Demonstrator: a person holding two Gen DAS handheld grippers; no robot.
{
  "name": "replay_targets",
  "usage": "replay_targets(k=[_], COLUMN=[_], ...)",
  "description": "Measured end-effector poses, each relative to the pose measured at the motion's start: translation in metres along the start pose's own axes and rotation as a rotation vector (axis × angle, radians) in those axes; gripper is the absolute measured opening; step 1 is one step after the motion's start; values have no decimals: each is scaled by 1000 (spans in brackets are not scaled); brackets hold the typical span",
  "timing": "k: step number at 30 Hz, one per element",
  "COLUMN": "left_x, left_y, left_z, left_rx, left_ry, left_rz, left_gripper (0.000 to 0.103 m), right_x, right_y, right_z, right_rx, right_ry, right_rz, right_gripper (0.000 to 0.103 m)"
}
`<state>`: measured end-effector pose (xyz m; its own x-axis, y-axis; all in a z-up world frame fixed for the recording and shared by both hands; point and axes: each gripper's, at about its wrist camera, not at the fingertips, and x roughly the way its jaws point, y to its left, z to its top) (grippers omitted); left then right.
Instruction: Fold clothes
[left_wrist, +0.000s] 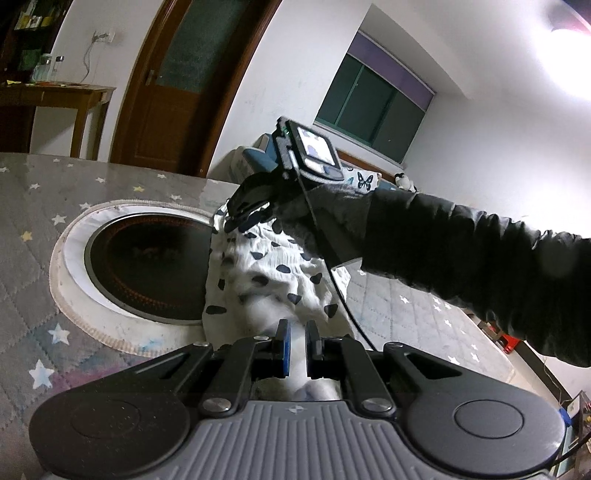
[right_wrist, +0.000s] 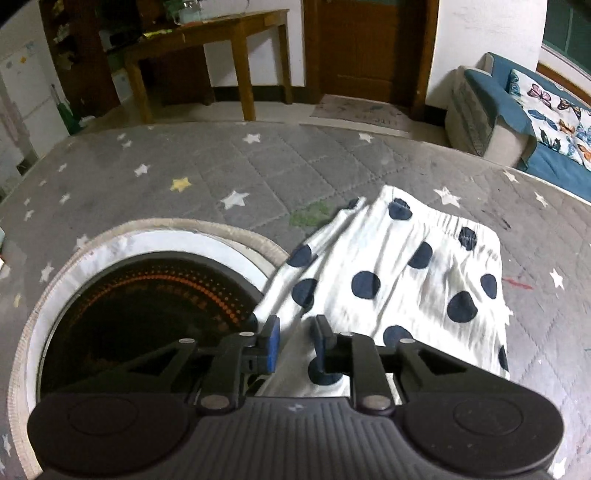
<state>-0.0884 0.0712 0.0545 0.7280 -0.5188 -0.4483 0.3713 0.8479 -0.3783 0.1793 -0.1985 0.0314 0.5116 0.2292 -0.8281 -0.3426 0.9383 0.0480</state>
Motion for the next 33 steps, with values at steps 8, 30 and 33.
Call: replay_targets(k=[8,30,33], left_x=[4,56,79], left_y=[1,-9,-5], left_z=[-2,30,32], left_rx=[-8,-20,-13], left_ry=[13,80,111], left_rz=[5,54,79], left_gripper=[9,11,11], right_x=[-10,-80,-91], right_y=[0,-54,-68], right_z=[-1,-30,-53], right_rx=[16,-22,-33], right_ry=[-48,-121,-111], right_rz=[4,128,133], right_gripper=[3,17,18])
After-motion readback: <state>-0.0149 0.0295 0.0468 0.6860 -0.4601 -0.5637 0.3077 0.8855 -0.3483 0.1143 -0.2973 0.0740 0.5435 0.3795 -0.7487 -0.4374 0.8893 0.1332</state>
